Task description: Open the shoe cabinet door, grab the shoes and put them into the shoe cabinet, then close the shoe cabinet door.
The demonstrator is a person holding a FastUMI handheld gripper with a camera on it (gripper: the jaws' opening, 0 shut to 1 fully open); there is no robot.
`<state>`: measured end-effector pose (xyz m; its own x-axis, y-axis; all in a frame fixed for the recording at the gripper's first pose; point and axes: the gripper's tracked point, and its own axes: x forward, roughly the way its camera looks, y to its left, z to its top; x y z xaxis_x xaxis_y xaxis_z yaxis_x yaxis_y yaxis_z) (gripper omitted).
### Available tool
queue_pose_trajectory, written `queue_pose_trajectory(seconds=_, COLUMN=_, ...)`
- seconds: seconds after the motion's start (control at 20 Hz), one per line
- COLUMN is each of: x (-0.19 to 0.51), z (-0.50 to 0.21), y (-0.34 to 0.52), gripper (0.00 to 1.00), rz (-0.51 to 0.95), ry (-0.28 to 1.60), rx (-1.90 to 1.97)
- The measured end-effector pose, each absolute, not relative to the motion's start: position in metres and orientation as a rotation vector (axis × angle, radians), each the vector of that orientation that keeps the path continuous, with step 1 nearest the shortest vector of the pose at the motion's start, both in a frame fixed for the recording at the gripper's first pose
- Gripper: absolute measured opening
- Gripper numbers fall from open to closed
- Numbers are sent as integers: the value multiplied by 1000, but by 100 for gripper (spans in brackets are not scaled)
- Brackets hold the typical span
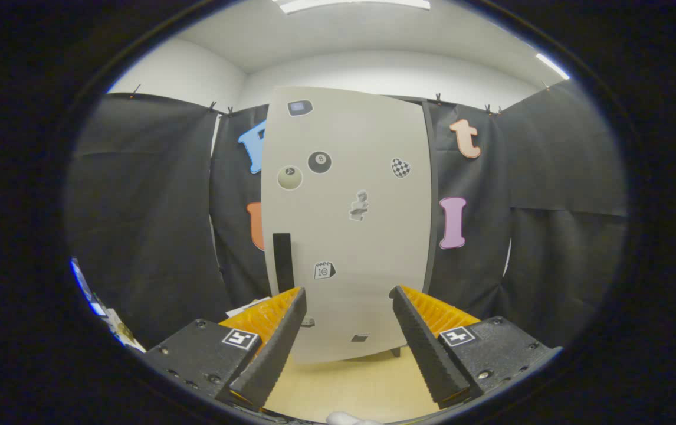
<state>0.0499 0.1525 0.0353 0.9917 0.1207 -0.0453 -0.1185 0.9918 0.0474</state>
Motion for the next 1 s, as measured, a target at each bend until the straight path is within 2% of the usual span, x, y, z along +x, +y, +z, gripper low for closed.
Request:
queue_pose_trajectory(seconds=0.35, x=-1, z=24, y=151, gripper=97, rz=117, ry=38, rx=36)
queue_pose_trajectory(seconds=1.0, x=-78, z=10, y=105, gripper=98, rz=-22, ry=6, rx=17)
